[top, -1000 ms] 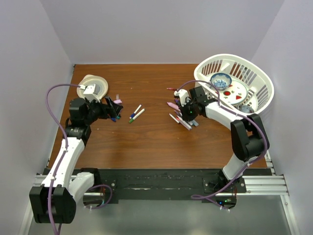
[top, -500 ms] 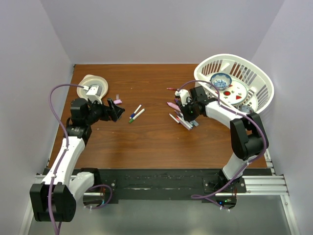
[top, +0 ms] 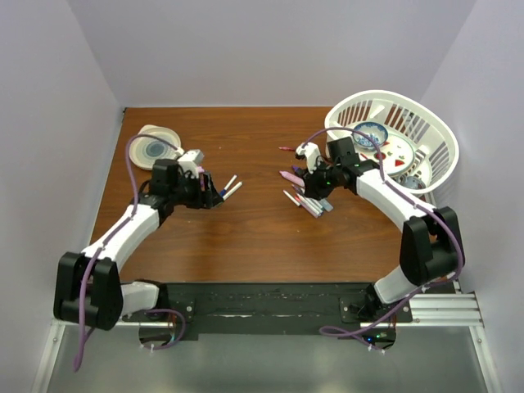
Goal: Open the pen caps
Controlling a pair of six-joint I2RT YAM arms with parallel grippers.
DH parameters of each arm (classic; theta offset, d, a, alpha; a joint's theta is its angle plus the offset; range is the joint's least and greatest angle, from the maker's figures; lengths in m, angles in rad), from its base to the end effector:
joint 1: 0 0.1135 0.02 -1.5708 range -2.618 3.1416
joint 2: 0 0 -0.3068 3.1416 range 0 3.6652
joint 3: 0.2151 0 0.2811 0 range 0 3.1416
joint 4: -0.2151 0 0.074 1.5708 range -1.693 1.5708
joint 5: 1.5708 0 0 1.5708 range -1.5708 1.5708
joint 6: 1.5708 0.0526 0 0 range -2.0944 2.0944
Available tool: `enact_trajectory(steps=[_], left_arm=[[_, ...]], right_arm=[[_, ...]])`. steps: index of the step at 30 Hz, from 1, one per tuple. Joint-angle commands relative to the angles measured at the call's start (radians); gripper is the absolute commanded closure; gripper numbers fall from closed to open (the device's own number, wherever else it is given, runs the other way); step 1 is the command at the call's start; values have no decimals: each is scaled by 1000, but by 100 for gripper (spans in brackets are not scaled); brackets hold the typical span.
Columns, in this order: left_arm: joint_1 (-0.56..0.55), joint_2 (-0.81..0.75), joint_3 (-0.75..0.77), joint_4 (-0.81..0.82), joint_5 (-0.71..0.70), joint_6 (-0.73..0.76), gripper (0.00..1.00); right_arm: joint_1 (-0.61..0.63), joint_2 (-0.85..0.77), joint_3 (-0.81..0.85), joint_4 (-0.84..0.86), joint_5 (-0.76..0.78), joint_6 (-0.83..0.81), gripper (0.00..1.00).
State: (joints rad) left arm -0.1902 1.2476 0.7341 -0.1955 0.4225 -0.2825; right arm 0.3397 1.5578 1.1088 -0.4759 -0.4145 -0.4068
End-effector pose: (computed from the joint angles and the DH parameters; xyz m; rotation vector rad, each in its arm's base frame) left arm 0.2746 -0.0748 0.2424 0.1203 2.3065 -0.7266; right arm 0.3352 0.1409 0.2576 -1.0508 2.2119 0.4859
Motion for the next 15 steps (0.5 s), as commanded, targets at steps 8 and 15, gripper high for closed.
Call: enact_trajectory(steps=[8,15], left_arm=[[-95,223,209,-153,-209,92,47],[-132,369,321,-211,-312,118,52]], right_arm=[[-1,-71,29,-41,-210,-47,71],[-1,-82,25,-38,-233,-46,71]])
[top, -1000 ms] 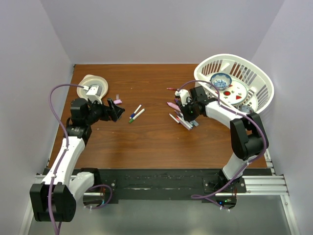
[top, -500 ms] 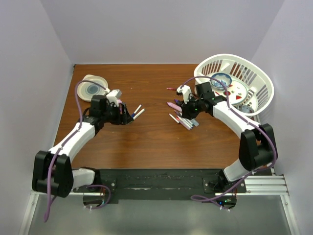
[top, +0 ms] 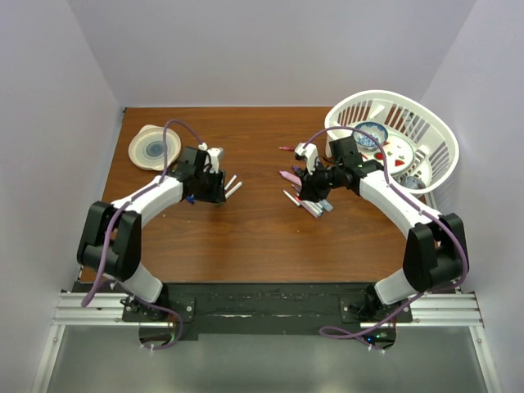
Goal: Open the pen caps
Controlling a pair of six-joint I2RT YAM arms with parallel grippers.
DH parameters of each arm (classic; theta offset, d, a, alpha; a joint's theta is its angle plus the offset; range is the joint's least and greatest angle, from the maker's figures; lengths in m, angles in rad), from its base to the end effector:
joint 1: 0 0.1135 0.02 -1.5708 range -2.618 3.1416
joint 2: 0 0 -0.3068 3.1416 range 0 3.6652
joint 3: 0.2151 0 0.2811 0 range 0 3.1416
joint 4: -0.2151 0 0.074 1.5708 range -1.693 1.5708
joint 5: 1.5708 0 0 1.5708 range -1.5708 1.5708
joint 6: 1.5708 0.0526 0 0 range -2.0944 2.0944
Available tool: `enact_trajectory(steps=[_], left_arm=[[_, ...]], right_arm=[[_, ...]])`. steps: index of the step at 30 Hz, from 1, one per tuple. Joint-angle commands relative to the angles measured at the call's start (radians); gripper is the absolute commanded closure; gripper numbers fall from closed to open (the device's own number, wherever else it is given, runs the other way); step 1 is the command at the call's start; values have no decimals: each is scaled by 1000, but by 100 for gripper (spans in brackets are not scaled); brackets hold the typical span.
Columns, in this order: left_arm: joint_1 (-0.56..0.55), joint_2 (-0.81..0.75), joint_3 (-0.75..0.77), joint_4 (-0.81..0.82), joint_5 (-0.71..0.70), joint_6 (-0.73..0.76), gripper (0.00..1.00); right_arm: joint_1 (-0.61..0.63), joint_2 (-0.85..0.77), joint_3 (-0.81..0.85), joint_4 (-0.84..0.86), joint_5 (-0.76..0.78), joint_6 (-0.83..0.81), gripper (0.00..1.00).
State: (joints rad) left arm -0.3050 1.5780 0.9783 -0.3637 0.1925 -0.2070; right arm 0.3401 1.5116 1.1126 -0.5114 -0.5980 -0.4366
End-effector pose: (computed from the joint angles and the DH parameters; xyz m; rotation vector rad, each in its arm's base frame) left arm 0.3351 -0.1160 0.2117 0.2033 2.5596 -0.4434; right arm 0.3203 0.1448 0.2756 -1.1304 2.1010 0.6913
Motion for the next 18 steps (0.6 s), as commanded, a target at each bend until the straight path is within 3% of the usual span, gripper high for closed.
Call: enact_trajectory(steps=[1,8,18], left_arm=[[-20,53,95,-47,-96,47,53],[-39,192,171,-109,-120,81,58],[-45,252,198,-132,-142,95,64]], right_arm=[[-1,-36,21,-4,-51,-16,71],[-1,-24,19,-6,-72,-16,72],[-1,-25,18,-7,-79,-13,72]])
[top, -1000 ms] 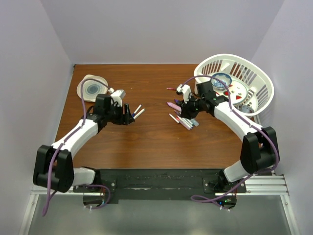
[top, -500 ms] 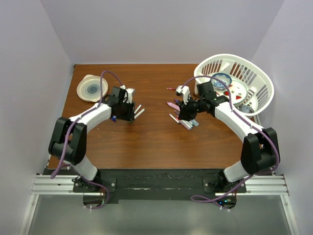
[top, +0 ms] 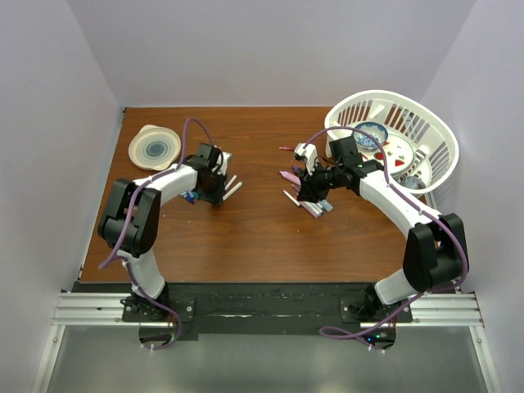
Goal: Open the pen caps
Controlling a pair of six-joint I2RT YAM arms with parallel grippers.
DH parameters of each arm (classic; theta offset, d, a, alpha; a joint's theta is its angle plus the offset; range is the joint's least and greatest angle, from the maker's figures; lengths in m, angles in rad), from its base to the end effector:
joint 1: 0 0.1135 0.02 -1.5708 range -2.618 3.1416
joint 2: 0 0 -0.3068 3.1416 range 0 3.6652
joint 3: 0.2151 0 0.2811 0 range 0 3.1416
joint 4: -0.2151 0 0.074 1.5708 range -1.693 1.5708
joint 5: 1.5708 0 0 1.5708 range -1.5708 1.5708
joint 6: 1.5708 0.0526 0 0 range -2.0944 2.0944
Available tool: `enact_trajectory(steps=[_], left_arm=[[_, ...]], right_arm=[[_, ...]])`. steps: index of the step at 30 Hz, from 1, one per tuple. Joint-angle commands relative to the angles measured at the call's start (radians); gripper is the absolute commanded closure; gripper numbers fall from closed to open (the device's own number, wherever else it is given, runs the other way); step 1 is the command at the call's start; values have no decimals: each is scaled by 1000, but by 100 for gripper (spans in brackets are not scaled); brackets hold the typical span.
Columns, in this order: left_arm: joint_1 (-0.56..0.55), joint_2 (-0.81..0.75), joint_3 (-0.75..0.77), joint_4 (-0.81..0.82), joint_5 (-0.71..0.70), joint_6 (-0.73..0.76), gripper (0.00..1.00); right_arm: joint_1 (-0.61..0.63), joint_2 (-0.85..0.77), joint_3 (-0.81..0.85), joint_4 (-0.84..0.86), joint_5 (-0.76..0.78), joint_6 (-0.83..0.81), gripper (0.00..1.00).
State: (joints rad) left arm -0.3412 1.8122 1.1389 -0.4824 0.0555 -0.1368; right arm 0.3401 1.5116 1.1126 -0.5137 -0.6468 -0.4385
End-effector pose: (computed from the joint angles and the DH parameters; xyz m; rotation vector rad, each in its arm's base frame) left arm 0.3726 -0.1354 0.1713 0.2959 2.7276 -0.2108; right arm 0.3186 0.1463 0.2766 -1.1443 2.0787 0.7496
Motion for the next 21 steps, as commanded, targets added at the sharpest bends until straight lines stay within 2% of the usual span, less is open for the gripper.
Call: enact_trajectory(steps=[1,7,16,17,21], left_arm=[[-10,24,38,-19,-3,29,64],[-27,38,38,-28,3,36,66],[-77,12,6,-59,12,51,86],[-84,3,-1,-61,17,52,92],[-111,-56,-45,-58,100,60,100]], right_arm=[[-1,-27,18,-5,-31,-11,72],[-1,-27,18,-5,-42,-12,72],[-1,-36,13,-6,-66,-16,73],[-1,-37,12,-5,-70,-17,72],[0,-40,7,-12,-108,-37,72]])
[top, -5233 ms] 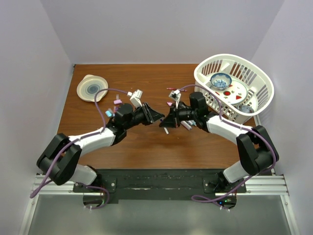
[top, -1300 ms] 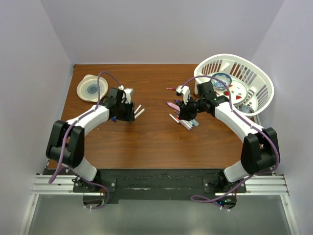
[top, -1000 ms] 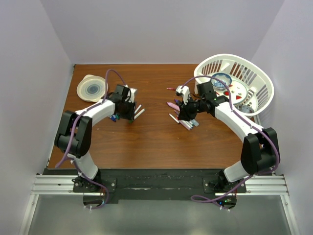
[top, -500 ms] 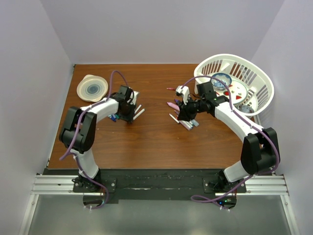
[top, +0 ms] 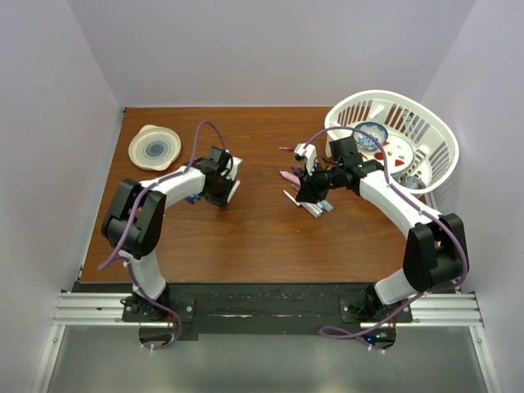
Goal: Open the pen caps
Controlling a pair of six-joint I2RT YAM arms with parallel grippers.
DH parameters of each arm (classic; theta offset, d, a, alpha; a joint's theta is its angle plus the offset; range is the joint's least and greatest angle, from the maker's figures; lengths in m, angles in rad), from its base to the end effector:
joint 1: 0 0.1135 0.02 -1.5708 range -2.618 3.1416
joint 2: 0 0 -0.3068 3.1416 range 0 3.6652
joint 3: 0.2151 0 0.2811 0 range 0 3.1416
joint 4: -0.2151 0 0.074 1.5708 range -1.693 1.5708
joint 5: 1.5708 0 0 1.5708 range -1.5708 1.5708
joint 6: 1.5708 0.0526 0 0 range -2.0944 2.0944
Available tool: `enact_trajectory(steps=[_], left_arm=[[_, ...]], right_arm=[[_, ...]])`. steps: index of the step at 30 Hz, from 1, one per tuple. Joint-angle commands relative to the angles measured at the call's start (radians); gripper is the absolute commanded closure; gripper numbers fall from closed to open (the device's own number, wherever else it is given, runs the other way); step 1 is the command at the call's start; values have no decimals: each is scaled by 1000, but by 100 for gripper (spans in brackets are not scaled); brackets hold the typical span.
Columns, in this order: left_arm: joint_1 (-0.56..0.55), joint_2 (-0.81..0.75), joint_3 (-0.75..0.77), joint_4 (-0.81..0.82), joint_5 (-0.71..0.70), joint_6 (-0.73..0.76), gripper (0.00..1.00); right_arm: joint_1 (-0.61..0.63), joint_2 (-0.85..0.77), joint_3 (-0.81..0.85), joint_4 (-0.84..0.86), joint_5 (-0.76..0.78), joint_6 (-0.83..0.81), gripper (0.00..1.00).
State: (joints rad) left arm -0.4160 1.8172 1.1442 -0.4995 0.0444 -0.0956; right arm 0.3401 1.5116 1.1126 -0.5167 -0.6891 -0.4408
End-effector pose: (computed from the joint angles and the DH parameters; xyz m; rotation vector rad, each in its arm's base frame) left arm 0.3613 -0.1622 0.1701 0.4526 2.7231 -0.2003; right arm 0.3169 0.1476 0.2775 -1.1564 2.0588 0.8000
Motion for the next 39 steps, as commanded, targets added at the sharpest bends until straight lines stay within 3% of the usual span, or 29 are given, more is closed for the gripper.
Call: enact_trajectory(steps=[1,4,7,8,13,18,25,32,34,37,39], left_arm=[[-40,-88,-60,-39,135,23,100],[-47,-148,-106,-27,253,36,100],[-56,-205,-152,-11,428,48,100],[-61,-217,-171,-8,469,50,100],[-135,-208,-189,12,692,59,100],[-194,-136,-164,22,817,59,100],[-244,-105,-130,35,879,56,100],[-283,-119,-116,58,934,34,100],[-288,-121,-113,61,939,33,100],[-287,-137,-110,59,924,27,100],[-283,-156,-110,78,916,5,100]], right_arm=[[0,-39,6,-12,-93,-44,72],[13,-42,-13,-16,-148,-96,71],[56,-57,-63,-26,-226,-232,59],[68,-65,-101,-35,-265,-289,49],[123,-100,-171,-232,-360,-787,31],[174,-143,-206,-156,-274,-799,30],[281,-151,-253,-49,-64,-768,35],[375,-126,-284,0,48,-766,39],[384,-119,-284,3,54,-768,44],[402,-105,-277,-8,59,-768,59],[412,-94,-272,-19,65,-766,74]])
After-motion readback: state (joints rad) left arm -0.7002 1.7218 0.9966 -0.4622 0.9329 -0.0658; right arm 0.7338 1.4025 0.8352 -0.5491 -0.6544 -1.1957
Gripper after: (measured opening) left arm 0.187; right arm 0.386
